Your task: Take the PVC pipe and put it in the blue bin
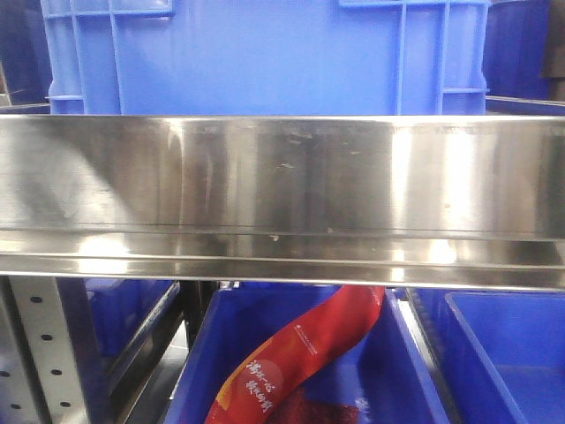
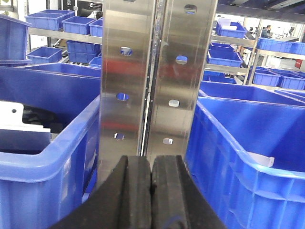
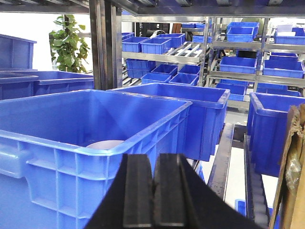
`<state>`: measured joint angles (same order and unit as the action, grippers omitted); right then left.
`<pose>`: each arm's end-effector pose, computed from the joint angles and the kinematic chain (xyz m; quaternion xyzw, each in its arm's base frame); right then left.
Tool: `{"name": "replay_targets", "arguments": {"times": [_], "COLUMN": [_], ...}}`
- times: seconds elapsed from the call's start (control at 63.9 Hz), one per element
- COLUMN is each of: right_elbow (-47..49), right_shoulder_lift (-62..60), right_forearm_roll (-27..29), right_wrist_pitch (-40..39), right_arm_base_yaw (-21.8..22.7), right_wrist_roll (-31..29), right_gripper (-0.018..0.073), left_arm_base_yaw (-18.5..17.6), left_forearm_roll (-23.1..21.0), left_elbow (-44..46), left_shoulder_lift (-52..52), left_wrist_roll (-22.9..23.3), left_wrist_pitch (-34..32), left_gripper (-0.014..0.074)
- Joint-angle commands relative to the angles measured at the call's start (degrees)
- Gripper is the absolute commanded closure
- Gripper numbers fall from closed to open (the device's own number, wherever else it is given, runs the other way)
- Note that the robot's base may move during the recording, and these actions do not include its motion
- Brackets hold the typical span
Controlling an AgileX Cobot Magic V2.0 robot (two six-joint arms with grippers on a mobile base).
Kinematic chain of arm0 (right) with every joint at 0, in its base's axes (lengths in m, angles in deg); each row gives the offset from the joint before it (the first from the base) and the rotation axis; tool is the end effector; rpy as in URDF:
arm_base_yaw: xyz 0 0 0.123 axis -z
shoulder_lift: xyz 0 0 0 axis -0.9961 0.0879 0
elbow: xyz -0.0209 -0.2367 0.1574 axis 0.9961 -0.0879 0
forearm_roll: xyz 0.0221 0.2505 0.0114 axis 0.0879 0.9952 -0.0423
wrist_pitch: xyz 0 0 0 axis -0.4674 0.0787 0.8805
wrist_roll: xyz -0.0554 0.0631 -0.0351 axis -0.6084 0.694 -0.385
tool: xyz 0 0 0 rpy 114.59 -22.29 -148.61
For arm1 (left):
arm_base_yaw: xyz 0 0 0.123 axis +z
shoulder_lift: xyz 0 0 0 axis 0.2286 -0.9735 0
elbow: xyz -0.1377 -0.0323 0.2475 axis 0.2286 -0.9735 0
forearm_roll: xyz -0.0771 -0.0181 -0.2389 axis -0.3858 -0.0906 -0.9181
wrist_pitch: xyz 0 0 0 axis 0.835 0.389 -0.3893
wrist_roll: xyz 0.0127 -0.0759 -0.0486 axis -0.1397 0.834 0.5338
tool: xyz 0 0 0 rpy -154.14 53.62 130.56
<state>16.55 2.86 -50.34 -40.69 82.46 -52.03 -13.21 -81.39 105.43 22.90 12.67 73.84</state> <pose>0.1028 0.0071 0.3672 -0.0196 0.6885 0.0323 0.7242 0.1009 -0.0008 0.3826 -0.0287 0.7042 -0.0357 0.7085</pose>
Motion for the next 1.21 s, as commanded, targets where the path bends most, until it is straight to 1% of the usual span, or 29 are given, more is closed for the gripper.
{"name": "replay_targets", "arguments": {"times": [0.0,0.094,0.157,0.172,0.235,0.297,0.313,0.47,0.564,0.61,0.689,0.814,0.861,0.892,1.002,1.19], "right_elbow": [-0.3,-0.5,-1.9,-2.3,-4.6,-7.4,-8.1,-16.0,-21.0,-23.8,-28.3,-34.8,-34.8,-34.8,-34.8,-34.8], "right_shoulder_lift": [-0.3,-0.3,-1.0,-1.2,-2.9,-5.1,-5.7,-14.3,-19.0,-21.8,-25.1,-28.6,-28.6,-28.6,-28.6,-28.6], "right_forearm_roll": [-0.2,-0.5,-3.8,-5.1,-10.2,-12.9,-13.6,-13.8,-13.8,-13.8,-13.8,-13.7,-13.2,-13.1,-13.1,-12.9], "right_wrist_pitch": [-0.9,-1.0,-1.0,-1.2,-1.4,-0.8,-0.8,0.6,0.2,-0.6,-2.9,-6.1,-8.5,-6.6,-8.5,-8.2], "right_arm_base_yaw": [0.3,0.3,0.3,0.4,1.7,3.4,3.8,9.9,12.3,13.0,13.0,13.2,13.2,13.2,13.2,13.3], "right_wrist_roll": [0.1,0.1,0.8,1.8,8.9,16.3,17.0,17.1,16.7,15.3,13.0,13.0,13.0,13.0,11.7,11.3], "right_gripper": [0.0727,0.0727,0.0727,0.0727,0.0727,0.0727,0.0727,0.0727,0.0727,0.0727,0.0727,0.0727,0.0727,0.0727,0.0727,0.0727], "left_arm_base_yaw": [0.3,0.3,0.3,0.3,0.3,0.3,0.3,0.3,0.3,0.3,0.3,0.3,0.3,0.3,0.3,0.3], "left_forearm_roll": [0.2,0.2,0.2,0.2,0.2,0.2,0.2,0.2,0.2,0.2,0.2,0.2,0.2,0.2,0.2,0.2], "left_elbow": [-0.2,-0.2,-0.2,-0.2,-0.2,-0.2,-0.2,-0.2,-0.2,-0.2,-0.2,-0.2,-0.2,-0.2,-0.2,-0.2], "left_shoulder_lift": [0.2,0.2,0.2,0.2,0.2,0.2,0.2,0.2,0.2,0.2,0.2,0.2,0.2,0.4,0.3,0.3], "left_wrist_roll": [0.4,0.4,0.4,0.4,0.4,0.4,0.4,0.4,0.4,0.4,0.4,0.4,0.4,0.4,0.4,0.4], "left_wrist_pitch": [-1.0,-1.0,-1.0,-1.0,-1.0,-1.0,-1.0,-1.0,-1.0,-1.0,-1.0,-1.0,-1.1,-1.1,-1.2,-1.3], "left_gripper": [0.0707,0.0707,0.0707,0.0707,0.0707,0.0707,0.0707,0.0707,0.0707,0.0707,0.0707,0.0707,0.0707,0.0707,0.0707,0.0707]}}
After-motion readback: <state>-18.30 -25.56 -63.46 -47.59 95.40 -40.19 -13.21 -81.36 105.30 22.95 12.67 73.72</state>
